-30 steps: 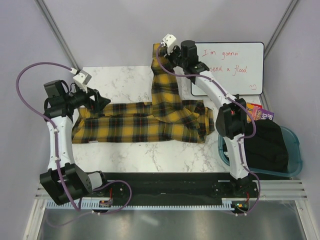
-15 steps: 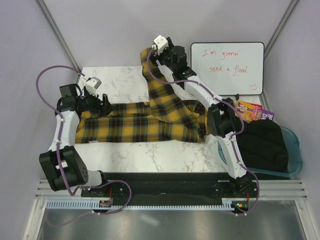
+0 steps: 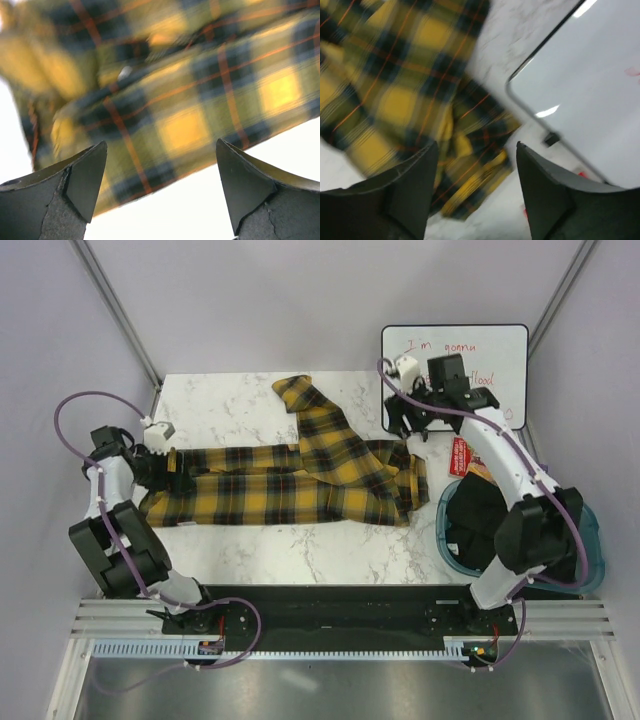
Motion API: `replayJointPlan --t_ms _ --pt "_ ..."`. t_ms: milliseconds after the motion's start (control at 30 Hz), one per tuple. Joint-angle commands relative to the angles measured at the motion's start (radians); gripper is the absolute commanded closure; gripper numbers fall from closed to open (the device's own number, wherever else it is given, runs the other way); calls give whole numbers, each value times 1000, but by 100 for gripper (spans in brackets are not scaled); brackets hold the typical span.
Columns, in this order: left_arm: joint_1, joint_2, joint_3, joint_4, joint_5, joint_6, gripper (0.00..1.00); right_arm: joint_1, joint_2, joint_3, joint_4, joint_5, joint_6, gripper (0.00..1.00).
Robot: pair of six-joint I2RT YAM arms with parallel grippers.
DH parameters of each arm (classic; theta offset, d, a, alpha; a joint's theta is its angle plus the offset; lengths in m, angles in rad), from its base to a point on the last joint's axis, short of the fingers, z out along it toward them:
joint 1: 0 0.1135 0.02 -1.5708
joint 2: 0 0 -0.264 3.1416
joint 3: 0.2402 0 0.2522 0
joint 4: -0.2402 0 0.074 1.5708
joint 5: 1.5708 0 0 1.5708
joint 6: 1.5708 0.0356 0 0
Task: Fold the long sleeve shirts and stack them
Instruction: Fold the shirt
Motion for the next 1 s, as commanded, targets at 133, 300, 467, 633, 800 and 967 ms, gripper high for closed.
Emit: replayJointPlan --t_ms 133,300,467,633,800,967 --pt "184 99 64 -161 -108 221 3 35 -38 -414 -317 -171 17 41" --pt "243 116 48 -169 -155 293 1 28 -30 -500 -287 -133 15 40" --pt "284 132 38 -164 -158 296 1 28 -43 -543 -256 -104 32 37" --pt "307 148 25 -159 -152 307 1 28 -34 -598 -224 -105 23 37" --pt "309 157 3 -159 -117 313 1 28 -30 -597 -213 -122 22 40" --pt "309 188 -14 -153 -112 316 1 28 -23 -591 -211 -142 3 47"
